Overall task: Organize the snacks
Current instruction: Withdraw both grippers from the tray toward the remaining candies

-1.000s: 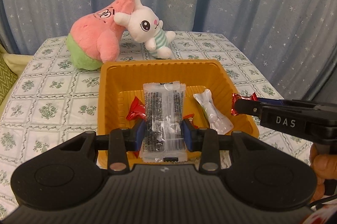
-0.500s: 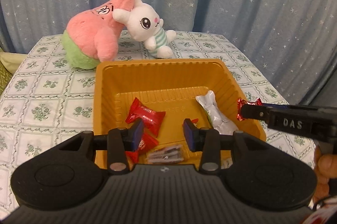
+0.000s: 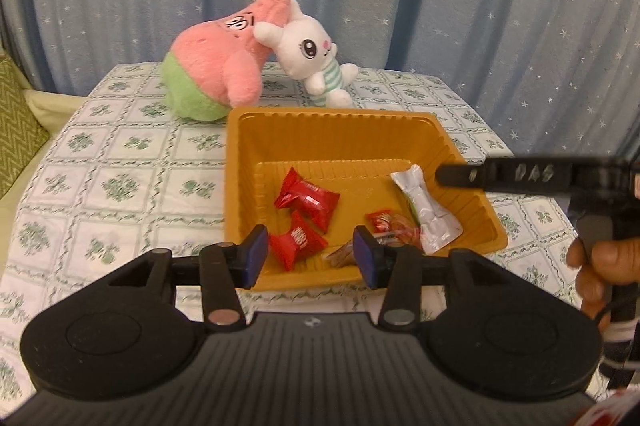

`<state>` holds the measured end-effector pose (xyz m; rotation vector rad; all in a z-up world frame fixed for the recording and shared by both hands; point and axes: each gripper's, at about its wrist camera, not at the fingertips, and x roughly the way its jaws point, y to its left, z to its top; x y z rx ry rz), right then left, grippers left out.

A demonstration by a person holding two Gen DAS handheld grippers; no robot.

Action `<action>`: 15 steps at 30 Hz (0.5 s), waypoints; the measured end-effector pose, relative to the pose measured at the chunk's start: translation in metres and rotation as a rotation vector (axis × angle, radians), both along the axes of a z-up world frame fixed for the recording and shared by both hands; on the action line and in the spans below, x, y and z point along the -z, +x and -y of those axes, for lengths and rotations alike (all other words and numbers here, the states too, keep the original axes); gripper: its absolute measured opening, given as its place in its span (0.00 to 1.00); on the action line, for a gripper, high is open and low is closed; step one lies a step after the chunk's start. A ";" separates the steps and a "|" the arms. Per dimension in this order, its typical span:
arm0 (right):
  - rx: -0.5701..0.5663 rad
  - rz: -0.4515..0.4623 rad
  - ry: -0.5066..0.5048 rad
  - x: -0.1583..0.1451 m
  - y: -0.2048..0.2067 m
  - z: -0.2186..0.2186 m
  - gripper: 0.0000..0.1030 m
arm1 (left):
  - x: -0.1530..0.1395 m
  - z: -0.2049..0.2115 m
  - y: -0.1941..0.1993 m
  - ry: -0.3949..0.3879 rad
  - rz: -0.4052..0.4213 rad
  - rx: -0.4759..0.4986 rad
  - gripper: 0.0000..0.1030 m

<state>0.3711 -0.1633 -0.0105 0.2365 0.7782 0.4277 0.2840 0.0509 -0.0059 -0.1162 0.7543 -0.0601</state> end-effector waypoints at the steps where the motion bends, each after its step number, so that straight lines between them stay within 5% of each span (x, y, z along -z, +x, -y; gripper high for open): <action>1: 0.003 0.007 0.005 -0.001 -0.002 0.002 0.62 | 0.000 -0.001 -0.005 0.002 0.000 -0.005 0.41; 15: 0.113 -0.026 -0.002 -0.004 -0.101 0.061 0.62 | -0.006 0.011 -0.094 -0.022 0.004 -0.063 0.49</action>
